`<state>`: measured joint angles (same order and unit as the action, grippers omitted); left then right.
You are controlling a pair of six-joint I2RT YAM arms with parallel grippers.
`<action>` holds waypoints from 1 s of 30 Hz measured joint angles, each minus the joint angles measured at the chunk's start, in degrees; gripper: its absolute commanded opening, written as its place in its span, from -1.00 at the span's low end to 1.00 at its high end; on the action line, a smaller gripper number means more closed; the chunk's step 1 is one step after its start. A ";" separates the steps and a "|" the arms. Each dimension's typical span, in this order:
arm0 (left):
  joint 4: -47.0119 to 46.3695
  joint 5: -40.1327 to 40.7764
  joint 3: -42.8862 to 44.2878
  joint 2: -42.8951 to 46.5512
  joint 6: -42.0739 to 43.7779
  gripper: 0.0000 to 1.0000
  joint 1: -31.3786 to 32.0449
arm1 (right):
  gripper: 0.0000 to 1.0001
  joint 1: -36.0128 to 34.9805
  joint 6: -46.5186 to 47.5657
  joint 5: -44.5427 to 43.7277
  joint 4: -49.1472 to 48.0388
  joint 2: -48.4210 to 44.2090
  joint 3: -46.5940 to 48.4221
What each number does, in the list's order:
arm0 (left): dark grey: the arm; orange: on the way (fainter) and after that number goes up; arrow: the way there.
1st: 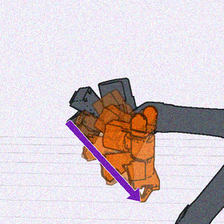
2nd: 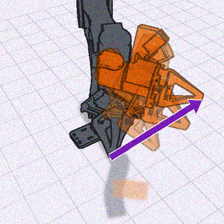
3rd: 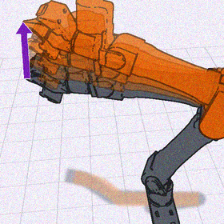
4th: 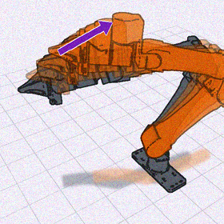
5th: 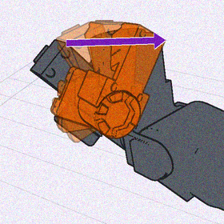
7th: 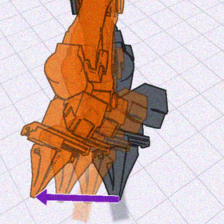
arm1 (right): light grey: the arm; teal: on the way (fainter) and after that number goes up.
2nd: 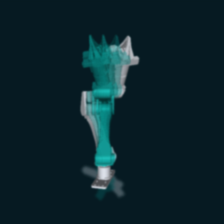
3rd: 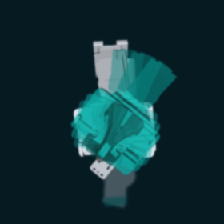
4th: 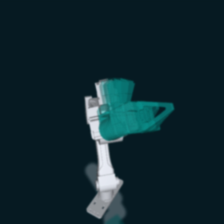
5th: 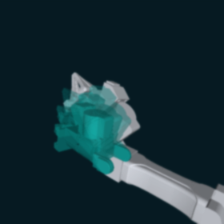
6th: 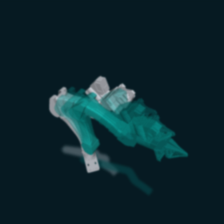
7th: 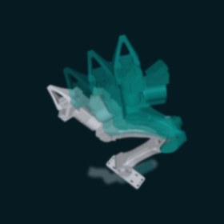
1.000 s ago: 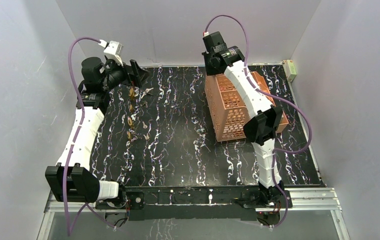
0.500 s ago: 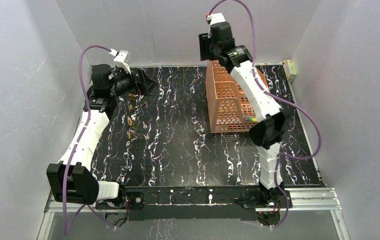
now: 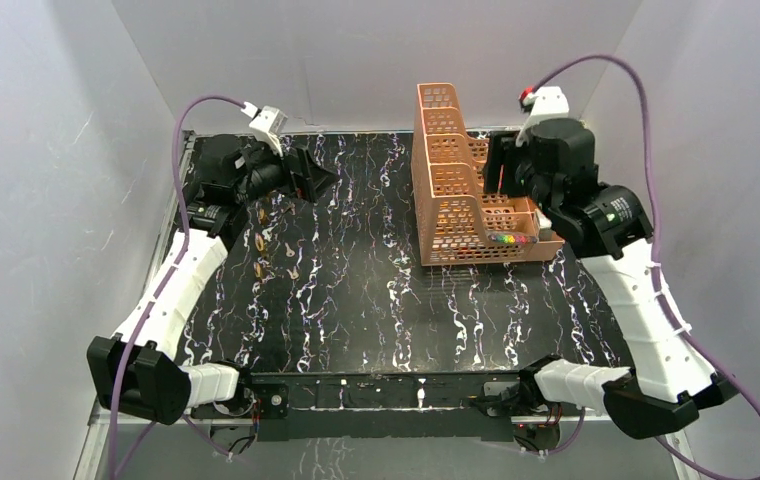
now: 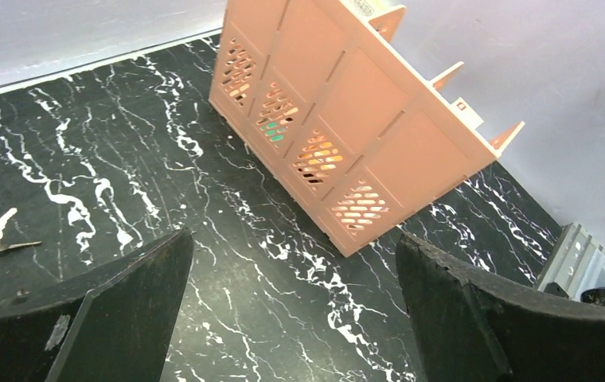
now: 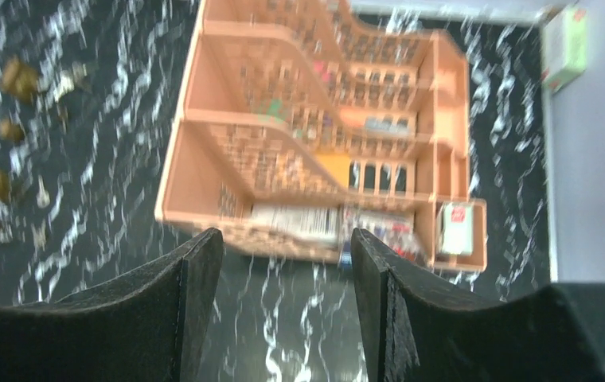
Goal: Lock with the key
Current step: Move the distractor to the center of the board.
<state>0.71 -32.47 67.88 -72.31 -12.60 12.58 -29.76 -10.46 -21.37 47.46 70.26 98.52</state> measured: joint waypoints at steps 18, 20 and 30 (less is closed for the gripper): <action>3.21 3.41 -0.74 4.66 1.09 0.97 4.20 | 0.61 3.02 9.05 21.38 -4.79 5.18 -22.47; 3.89 3.61 -0.74 5.29 1.51 0.97 4.20 | 0.62 3.02 11.26 21.51 -5.75 5.22 -23.06; 5.62 4.13 -0.74 5.51 2.34 0.97 4.20 | 0.62 3.50 18.34 31.32 -14.12 6.14 -26.36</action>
<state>6.33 -28.34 67.13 -66.81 -10.26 16.78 -26.26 7.88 9.96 33.34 76.40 72.16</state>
